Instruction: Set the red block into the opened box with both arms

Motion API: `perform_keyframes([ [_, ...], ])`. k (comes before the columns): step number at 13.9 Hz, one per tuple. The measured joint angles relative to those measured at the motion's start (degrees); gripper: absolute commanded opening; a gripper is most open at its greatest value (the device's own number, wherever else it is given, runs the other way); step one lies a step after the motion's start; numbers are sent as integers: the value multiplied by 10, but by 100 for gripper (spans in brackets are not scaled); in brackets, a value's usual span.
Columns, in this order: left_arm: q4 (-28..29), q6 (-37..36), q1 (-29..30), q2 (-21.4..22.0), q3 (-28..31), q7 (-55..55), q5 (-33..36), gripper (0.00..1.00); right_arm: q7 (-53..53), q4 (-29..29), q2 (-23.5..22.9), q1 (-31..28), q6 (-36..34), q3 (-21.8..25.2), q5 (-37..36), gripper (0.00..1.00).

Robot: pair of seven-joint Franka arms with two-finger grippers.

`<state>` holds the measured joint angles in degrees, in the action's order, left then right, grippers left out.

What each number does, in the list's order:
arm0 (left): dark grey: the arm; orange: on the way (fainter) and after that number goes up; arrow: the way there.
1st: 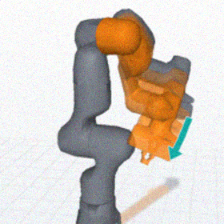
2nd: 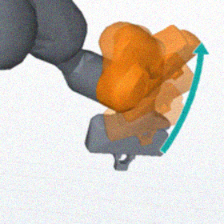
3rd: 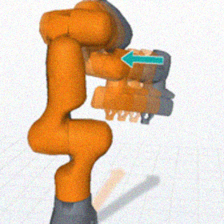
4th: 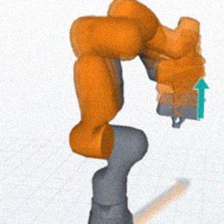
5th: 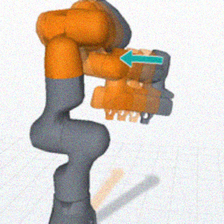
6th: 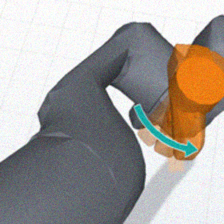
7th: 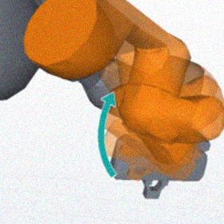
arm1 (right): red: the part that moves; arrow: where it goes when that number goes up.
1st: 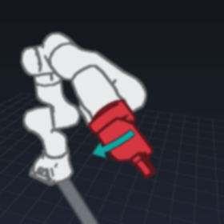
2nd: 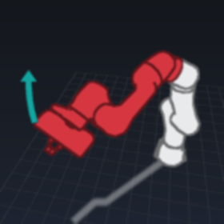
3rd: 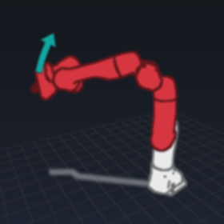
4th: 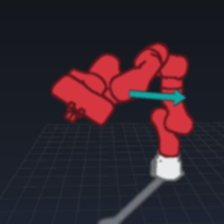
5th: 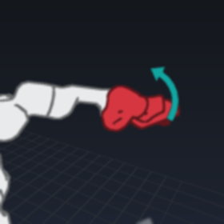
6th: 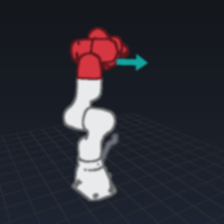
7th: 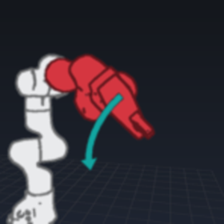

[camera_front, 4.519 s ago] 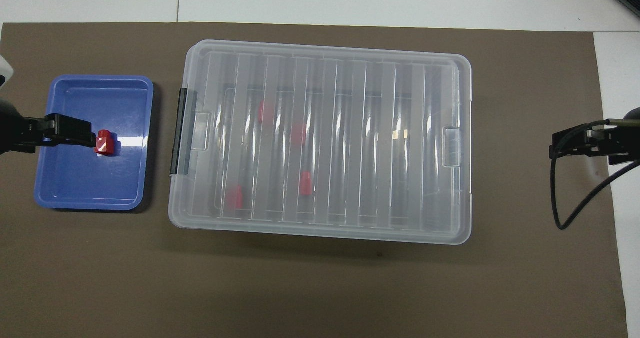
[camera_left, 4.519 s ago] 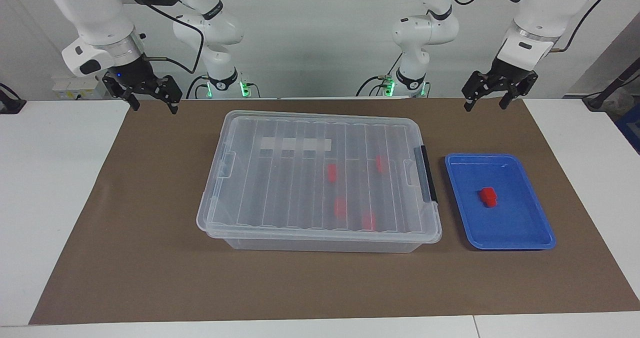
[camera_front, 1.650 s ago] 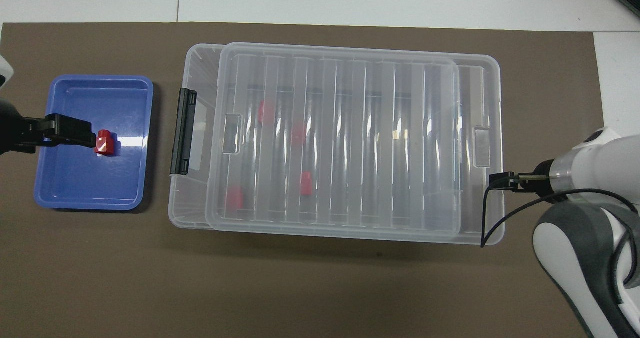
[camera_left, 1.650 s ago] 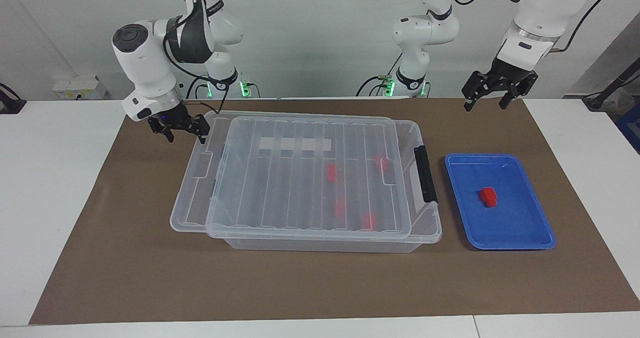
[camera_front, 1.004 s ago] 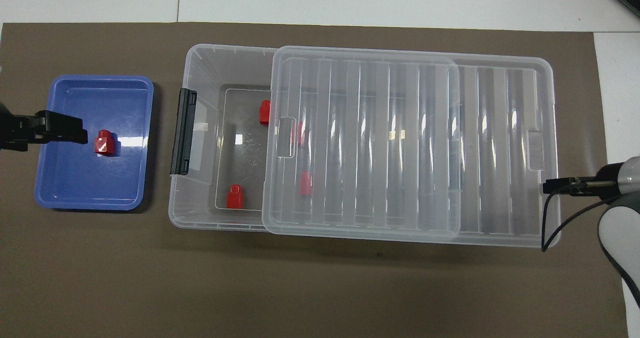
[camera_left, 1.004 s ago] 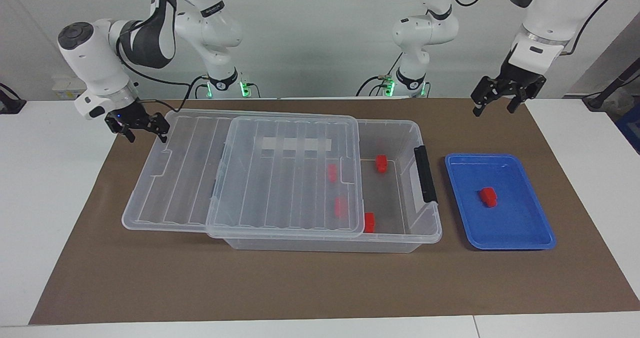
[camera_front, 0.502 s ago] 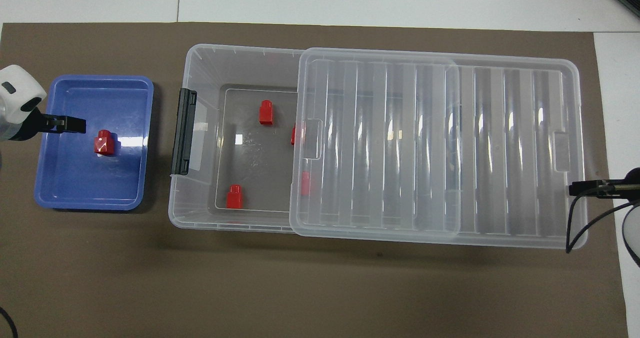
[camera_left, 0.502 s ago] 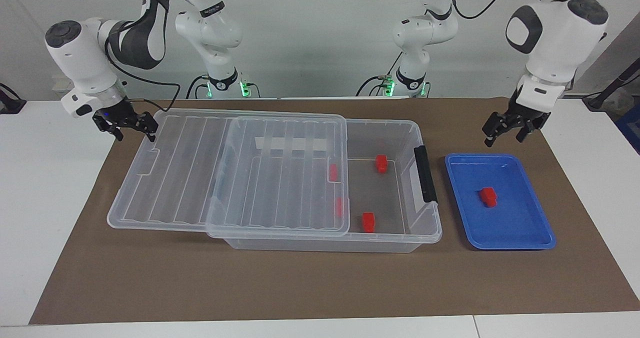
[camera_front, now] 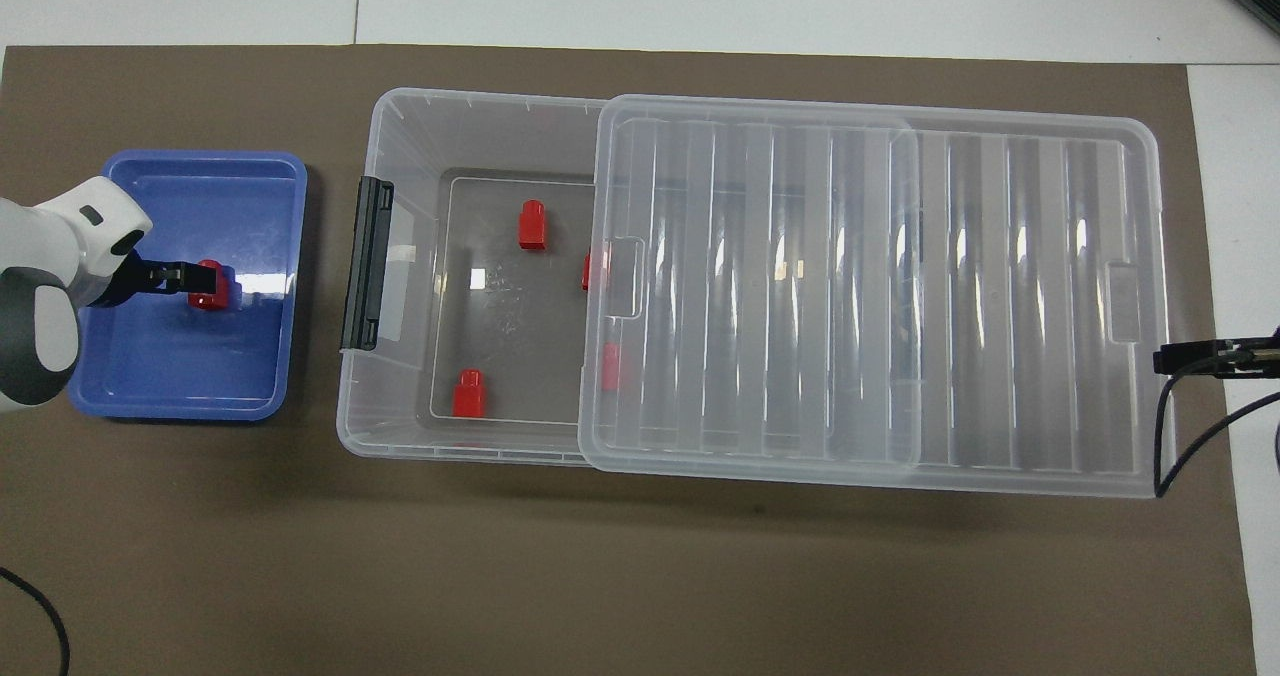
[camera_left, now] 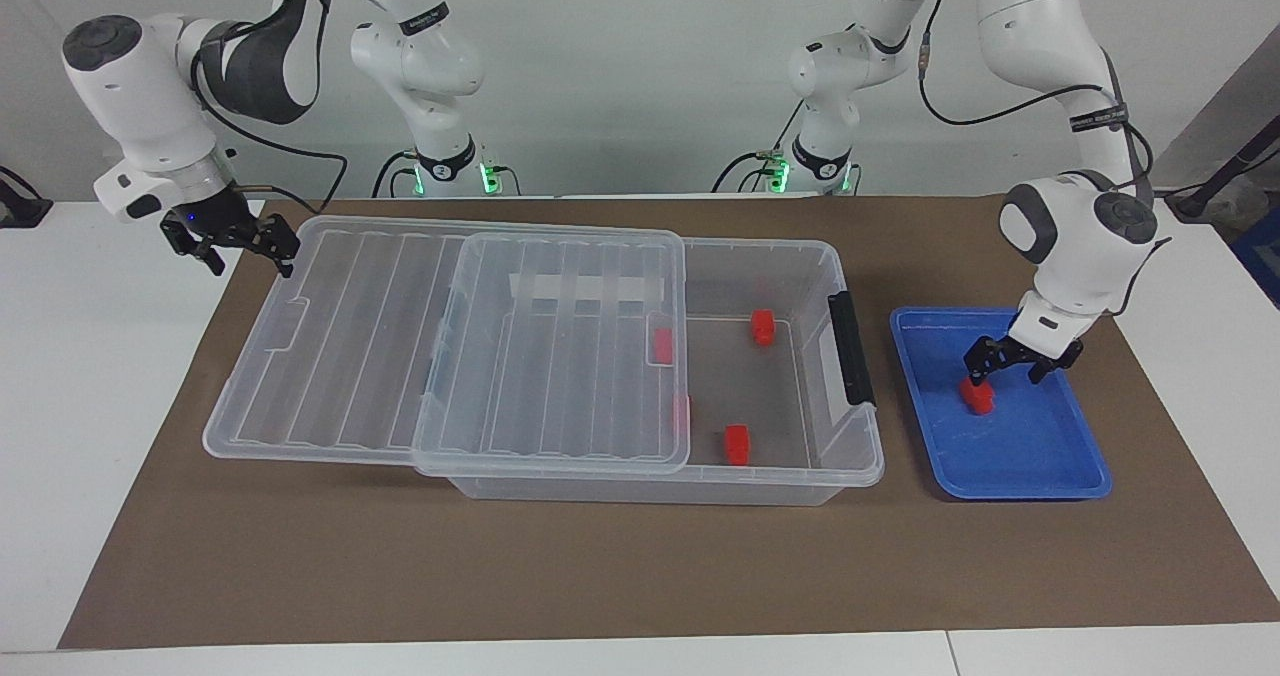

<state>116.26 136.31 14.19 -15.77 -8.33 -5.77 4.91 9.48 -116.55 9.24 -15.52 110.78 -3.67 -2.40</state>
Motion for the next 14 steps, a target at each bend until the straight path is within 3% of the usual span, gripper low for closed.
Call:
perform_keyframes([
  [5, 39, 48, -1, 0, 5, 6, 0, 100, -139, 59, 0, 68, -65, -6, 0, 100],
  [6, 43, 52, -1, 0, 6, 6, 0, 70, -155, 73, 0, 74, -79, -6, 0, 100],
  [7, 44, 54, -1, 0, 6, 6, 0, 23, -166, 90, 0, 79, -95, -6, 0, 100],
  [8, 44, 54, -1, 0, 6, 6, 0, 0, -175, 106, -1, 83, -114, -6, 0, 100],
  [11, 34, 23, -2, 3, 4, 6, 0, 0, -199, 155, -10, 100, -166, -6, 0, 100],
  [14, -37, -113, -2, 6, 4, 10, -25, 0, -231, 200, -31, 115, -190, -10, 6, 100],
])
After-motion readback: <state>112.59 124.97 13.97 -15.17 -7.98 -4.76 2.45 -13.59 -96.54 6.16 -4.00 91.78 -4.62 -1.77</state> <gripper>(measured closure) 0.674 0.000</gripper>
